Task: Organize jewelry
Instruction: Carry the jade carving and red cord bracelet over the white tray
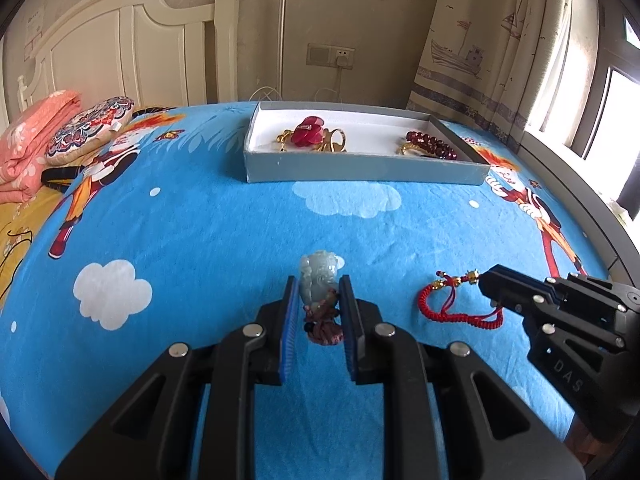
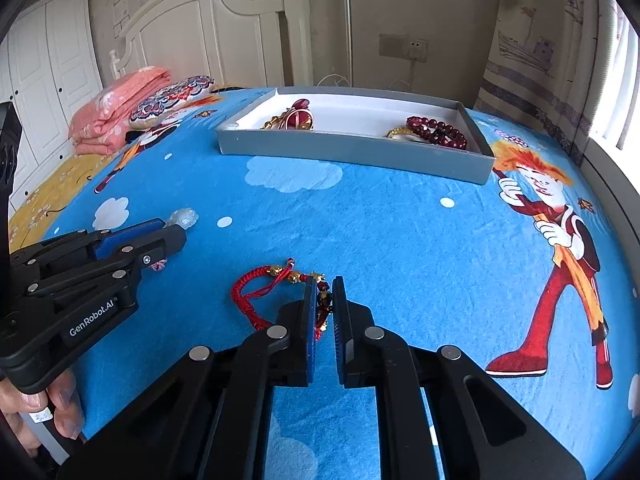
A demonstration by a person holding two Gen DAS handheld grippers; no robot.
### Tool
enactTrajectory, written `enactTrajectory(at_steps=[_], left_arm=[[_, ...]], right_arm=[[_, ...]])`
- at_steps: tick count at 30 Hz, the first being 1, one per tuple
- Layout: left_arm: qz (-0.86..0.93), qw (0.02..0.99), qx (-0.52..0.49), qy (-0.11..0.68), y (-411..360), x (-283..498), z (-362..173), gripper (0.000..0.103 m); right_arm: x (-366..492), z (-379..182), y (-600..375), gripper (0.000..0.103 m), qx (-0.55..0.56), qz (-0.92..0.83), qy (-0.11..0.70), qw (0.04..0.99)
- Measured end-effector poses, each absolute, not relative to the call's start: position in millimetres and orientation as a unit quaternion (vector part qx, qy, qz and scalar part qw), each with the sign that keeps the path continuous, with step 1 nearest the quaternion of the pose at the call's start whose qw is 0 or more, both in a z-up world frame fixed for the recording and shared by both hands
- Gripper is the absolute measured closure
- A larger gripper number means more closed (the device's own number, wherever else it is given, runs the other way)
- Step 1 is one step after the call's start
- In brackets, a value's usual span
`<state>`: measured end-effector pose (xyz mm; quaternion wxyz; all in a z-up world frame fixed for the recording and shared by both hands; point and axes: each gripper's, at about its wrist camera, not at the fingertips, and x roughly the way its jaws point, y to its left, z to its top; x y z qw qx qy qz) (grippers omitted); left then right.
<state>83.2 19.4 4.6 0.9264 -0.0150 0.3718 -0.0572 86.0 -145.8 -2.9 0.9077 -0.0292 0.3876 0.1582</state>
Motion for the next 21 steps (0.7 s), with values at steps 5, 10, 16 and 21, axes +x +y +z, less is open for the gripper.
enactTrajectory(at_steps=[5,10,16,21], left_arm=[[-0.065,0.929,-0.006,0.365,13.1,88.0,13.8,0.083],[-0.071,0.932,0.002,0.356,7.7,95.6,25.0,0.083],[-0.078,0.935,0.016,0.345,-1.1,108.7,41.5,0.083],[-0.079,0.938,0.023,0.337,-3.5,121.5,54.2,0.083]], right_arm=[[88.0,9.4,-152.2,0.093,-0.023,0.153,0.376,0.914],[91.7,21.6,-156.9,0.093,-0.019,0.146,0.363,0.920],[100.8,34.8,-159.4,0.093,-0.020,0.140,0.351,0.926],[112.4,46.6,-163.4,0.093,-0.017,0.135,0.340,0.931]])
